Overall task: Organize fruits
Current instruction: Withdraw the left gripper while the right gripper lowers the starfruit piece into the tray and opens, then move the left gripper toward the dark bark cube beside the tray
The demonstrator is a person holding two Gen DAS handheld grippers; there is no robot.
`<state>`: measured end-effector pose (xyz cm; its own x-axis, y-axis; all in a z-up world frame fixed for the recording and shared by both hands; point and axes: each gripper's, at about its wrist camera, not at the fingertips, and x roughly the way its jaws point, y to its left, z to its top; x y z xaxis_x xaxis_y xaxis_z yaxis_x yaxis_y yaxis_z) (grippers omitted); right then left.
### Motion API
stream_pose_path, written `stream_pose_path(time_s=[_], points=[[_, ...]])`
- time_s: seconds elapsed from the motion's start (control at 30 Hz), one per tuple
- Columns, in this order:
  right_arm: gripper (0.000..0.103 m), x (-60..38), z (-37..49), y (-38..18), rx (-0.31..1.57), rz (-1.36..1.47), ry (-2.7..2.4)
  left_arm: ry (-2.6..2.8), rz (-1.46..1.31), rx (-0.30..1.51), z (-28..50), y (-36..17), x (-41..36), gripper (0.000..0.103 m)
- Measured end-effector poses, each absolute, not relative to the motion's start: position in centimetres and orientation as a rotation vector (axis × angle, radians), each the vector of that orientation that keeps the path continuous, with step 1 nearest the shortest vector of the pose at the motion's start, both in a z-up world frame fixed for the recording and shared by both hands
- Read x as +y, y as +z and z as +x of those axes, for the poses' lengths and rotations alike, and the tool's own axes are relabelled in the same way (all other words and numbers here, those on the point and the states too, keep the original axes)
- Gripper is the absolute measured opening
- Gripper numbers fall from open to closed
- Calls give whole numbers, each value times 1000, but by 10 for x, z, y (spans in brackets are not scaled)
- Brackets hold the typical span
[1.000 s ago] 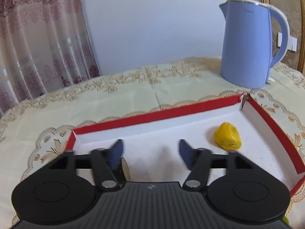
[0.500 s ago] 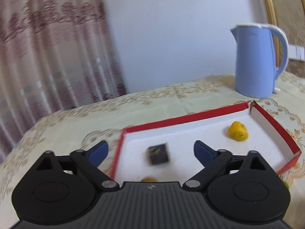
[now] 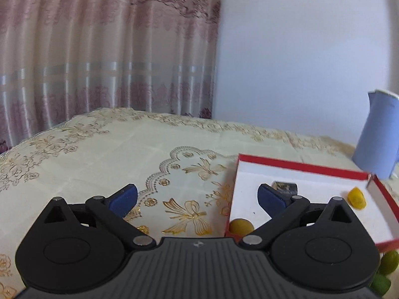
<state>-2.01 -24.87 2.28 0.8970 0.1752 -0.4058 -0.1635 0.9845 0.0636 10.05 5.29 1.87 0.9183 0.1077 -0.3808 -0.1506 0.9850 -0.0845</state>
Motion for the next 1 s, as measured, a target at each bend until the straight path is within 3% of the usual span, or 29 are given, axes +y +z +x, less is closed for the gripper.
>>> stream_pose_path(time_s=[0.23,0.43,0.53,1.0], points=[[34,-247,7,28,413,24,162,172,-37,357,91,22,38,103],[33,-240,28,40,392,-12,152,142,-169,417,97,23,59,103],[20,-238,42,47,380,-37,144,148,-207,419,97,22,67,103],[21,-243,26,35,370,-35,116,80,-120,454,101,20,59,103]])
